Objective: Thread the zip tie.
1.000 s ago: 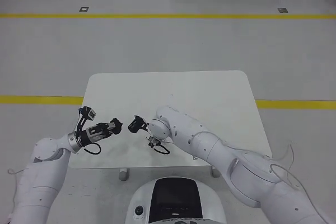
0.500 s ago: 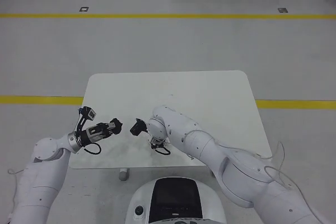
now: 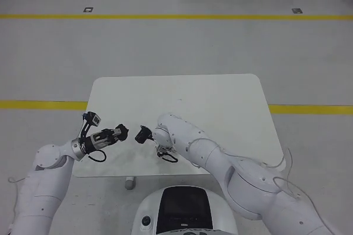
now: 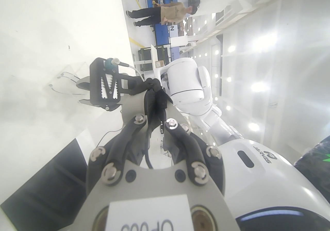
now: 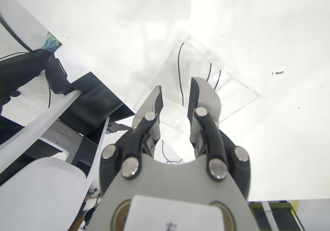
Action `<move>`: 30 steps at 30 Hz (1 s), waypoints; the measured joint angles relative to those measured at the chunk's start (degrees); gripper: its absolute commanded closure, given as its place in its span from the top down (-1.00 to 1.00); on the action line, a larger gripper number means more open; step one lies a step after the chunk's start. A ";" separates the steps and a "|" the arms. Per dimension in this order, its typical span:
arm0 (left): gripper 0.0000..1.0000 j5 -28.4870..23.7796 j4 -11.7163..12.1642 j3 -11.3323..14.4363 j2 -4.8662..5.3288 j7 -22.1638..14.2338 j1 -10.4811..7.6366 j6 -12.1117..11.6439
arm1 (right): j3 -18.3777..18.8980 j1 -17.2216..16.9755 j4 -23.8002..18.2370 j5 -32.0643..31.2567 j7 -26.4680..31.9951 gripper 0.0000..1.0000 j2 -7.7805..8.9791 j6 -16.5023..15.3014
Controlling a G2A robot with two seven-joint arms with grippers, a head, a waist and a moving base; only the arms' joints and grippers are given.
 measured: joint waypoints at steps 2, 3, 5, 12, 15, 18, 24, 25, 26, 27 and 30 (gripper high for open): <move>-1.00 0.00 0.00 0.00 0.00 0.00 0.00 0.00 | -0.05 0.01 0.75 -0.29 -0.38 -0.74 -0.37 -0.30; -1.00 0.00 0.00 0.00 0.00 0.00 0.00 0.00 | -0.08 0.00 1.25 -0.47 -0.64 -0.76 -0.61 -0.51; -1.00 0.00 0.00 0.00 0.00 0.00 0.00 0.00 | -0.15 -0.02 1.97 -0.79 -0.92 -0.74 -0.97 -0.74; -1.00 0.00 0.00 0.00 0.00 0.00 0.00 0.00 | -0.23 -0.05 4.51 -1.75 -1.92 -0.60 -2.43 -1.30; -1.00 0.00 0.00 0.00 0.00 0.00 0.00 0.00 | -0.19 0.04 5.46 -2.02 -2.28 -0.62 -3.01 -1.56; -1.00 0.00 0.00 0.00 0.00 0.00 0.00 0.00 | -0.15 0.13 6.37 -2.34 -2.61 -0.58 -3.57 -1.78; -1.00 0.00 0.00 0.00 0.00 0.00 0.00 0.00 | -0.14 0.28 8.02 -3.12 -3.20 -0.50 -4.66 -2.08; -1.00 0.00 0.00 0.00 0.00 0.00 0.00 0.00 | -0.13 0.30 8.27 -3.24 -3.24 -0.50 -4.82 -2.08; -1.00 0.00 0.00 0.00 0.00 0.00 0.00 0.00 | -0.15 0.33 8.57 -3.44 -3.24 -0.52 -5.03 -2.06; -1.00 0.00 0.00 0.00 0.00 0.00 0.00 0.00 | -0.17 0.34 8.79 -3.61 -3.22 -0.56 -5.19 -2.03; -1.00 0.00 0.00 0.00 0.00 0.00 0.00 0.00 | -0.28 0.33 9.47 -4.21 -3.14 -0.60 -5.74 -1.74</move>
